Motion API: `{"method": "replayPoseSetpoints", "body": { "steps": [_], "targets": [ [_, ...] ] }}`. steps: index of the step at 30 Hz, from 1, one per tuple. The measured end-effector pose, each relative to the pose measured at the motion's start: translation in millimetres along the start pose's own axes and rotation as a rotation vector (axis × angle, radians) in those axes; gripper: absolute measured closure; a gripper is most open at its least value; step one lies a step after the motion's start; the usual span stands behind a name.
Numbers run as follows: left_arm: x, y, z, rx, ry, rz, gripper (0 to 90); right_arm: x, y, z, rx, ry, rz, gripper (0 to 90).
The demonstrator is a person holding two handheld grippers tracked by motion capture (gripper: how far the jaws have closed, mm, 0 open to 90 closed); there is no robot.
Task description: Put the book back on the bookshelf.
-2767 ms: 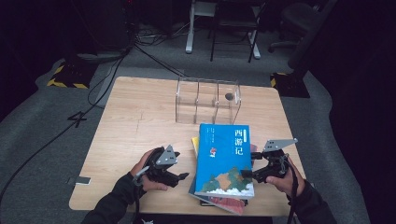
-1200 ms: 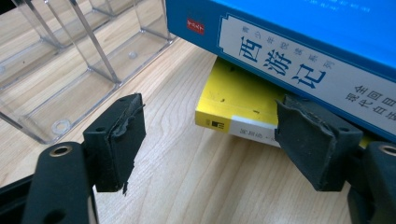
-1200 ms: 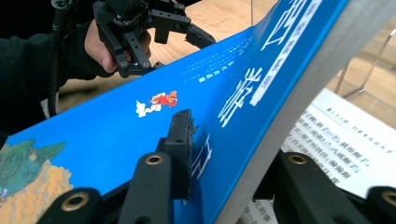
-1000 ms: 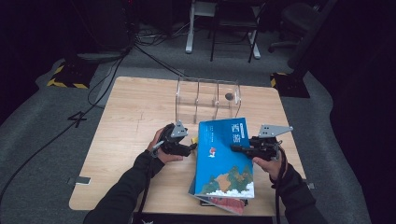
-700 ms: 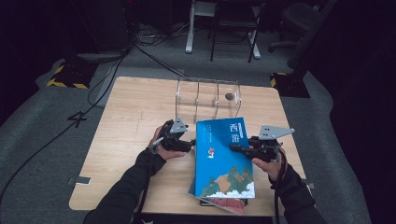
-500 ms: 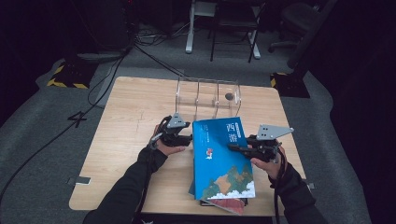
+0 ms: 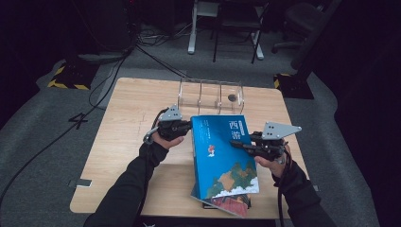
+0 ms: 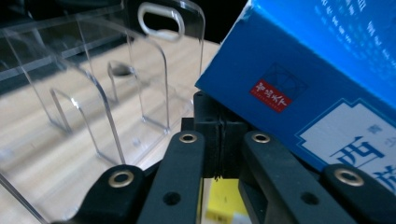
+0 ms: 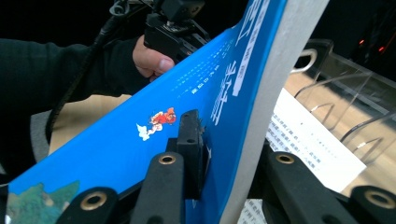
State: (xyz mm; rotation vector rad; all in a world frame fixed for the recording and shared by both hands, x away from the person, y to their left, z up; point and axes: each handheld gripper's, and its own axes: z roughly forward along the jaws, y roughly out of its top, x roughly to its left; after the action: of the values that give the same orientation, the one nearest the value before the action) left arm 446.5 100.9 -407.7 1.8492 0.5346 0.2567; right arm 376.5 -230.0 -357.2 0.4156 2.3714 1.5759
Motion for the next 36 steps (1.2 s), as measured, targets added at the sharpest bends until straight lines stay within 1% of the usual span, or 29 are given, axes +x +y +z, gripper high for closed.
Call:
{"method": "replayPoseSetpoints", "body": {
  "steps": [1, 2, 3, 4, 5, 6, 7, 9, 10, 11, 14, 15, 16, 18, 20, 21, 22, 23, 24, 26, 27, 29, 31, 33, 34, 35, 36],
  "targets": [
    [1.9, 9.3, -2.1, -0.004, 0.007, 0.012, 90.0, -1.7, 4.8, -2.4, -0.010, -0.018, -0.021, 76.1],
    [3.1, 14.9, -3.3, -0.005, 0.016, 0.023, 90.0, -2.4, 7.3, -3.0, -0.016, -0.026, -0.034, 76.3],
    [3.1, 14.9, -3.3, -0.005, 0.016, 0.023, 90.0, -2.4, 7.3, -3.0, -0.016, -0.026, -0.034, 76.3],
    [6.3, 24.9, -6.1, -0.020, 0.016, 0.025, 90.0, -4.9, 12.7, -3.7, -0.030, -0.043, -0.064, 76.8],
    [6.3, 24.9, -6.1, -0.020, 0.016, 0.025, 90.0, -4.9, 12.7, -3.7, -0.030, -0.043, -0.064, 76.8],
    [7.5, 29.5, -7.7, -0.023, 0.020, 0.029, 90.0, -6.9, 16.4, -3.9, -0.043, -0.055, -0.086, 77.4],
    [8.8, 34.1, -9.5, -0.025, 0.024, 0.040, 90.0, -6.9, 16.4, -3.9, -0.043, -0.055, -0.086, 77.4],
    [10.3, 43.0, -13.7, -0.036, 0.027, 0.055, 90.0, -8.9, 20.1, -3.9, -0.061, -0.066, -0.110, 78.0],
    [11.1, 47.6, -15.8, -0.030, 0.032, 0.069, 90.0, -9.3, 20.8, -3.7, -0.075, -0.070, -0.118, 78.3],
    [11.0, 50.8, -16.9, -0.031, 0.038, 0.079, 90.0, -8.9, 21.7, -3.2, -0.080, -0.080, -0.138, 78.4],
    [8.7, 57.6, -20.6, -0.037, 0.037, 0.101, 90.0, -6.2, 21.8, -4.5, -0.096, -0.088, -0.167, 78.3],
    [8.7, 57.6, -20.6, -0.037, 0.037, 0.101, 90.0, -5.0, 21.2, -5.6, -0.100, -0.086, -0.172, 78.2],
    [7.3, 58.3, -21.6, -0.049, 0.028, 0.097, 90.0, -3.5, 20.5, -6.9, -0.100, -0.089, -0.177, 77.7],
    [2.7, 60.1, -23.1, -0.069, 0.019, 0.098, 90.0, -1.2, 19.9, -8.5, -0.100, -0.093, -0.178, 77.5],
    [-4.2, 62.7, -24.5, -0.096, -0.001, 0.103, 90.0, 1.5, 18.9, -13.7, -0.103, -0.081, -0.176, 75.0],
    [-9.2, 65.2, -25.0, -0.104, -0.002, 0.116, 90.0, 2.4, 18.7, -16.1, -0.102, -0.081, -0.178, 71.8],
    [-15.4, 68.8, -25.4, -0.110, -0.012, 0.132, 90.0, 3.3, 18.5, -18.1, -0.103, -0.067, -0.172, 68.2],
    [-22.1, 72.9, -25.6, -0.115, -0.024, 0.147, 90.0, 4.6, 19.1, -20.0, -0.094, -0.044, -0.169, 63.1],
    [-28.1, 76.2, -26.1, -0.116, -0.023, 0.165, 90.0, 7.5, 20.1, -21.2, -0.080, -0.046, -0.181, 65.6],
    [-38.1, 80.4, -28.2, -0.120, -0.026, 0.190, 89.9, 12.5, 20.7, -26.5, -0.076, -0.065, -0.210, 72.9],
    [-43.7, 82.1, -29.8, -0.129, -0.030, 0.201, 89.8, 13.6, 20.4, -29.1, -0.081, -0.059, -0.212, 74.6],
    [-50.2, 83.7, -32.1, -0.129, -0.022, 0.213, 88.2, 17.3, 18.9, -34.8, -0.086, -0.045, -0.217, 76.0],
    [-52.9, 83.6, -33.7, -0.131, -0.016, 0.206, 86.6, 21.6, 18.2, -37.0, -0.087, -0.053, -0.221, 76.5],
    [-55.0, 82.1, -35.3, -0.141, -0.015, 0.197, 84.8, 27.4, 17.6, -38.6, -0.090, -0.067, -0.239, 76.8],
    [-57.7, 80.1, -37.0, -0.146, -0.011, 0.196, 84.6, 29.4, 17.2, -39.0, -0.091, -0.074, -0.243, 76.9],
    [-58.9, 79.1, -38.1, -0.145, -0.007, 0.197, 82.6, 32.6, 16.0, -40.1, -0.097, -0.081, -0.243, 77.3],
    [-61.0, 76.6, -39.9, -0.150, -0.012, 0.192, 82.0, 33.8, 15.4, -40.5, -0.102, -0.080, -0.247, 77.4]
  ]
}}
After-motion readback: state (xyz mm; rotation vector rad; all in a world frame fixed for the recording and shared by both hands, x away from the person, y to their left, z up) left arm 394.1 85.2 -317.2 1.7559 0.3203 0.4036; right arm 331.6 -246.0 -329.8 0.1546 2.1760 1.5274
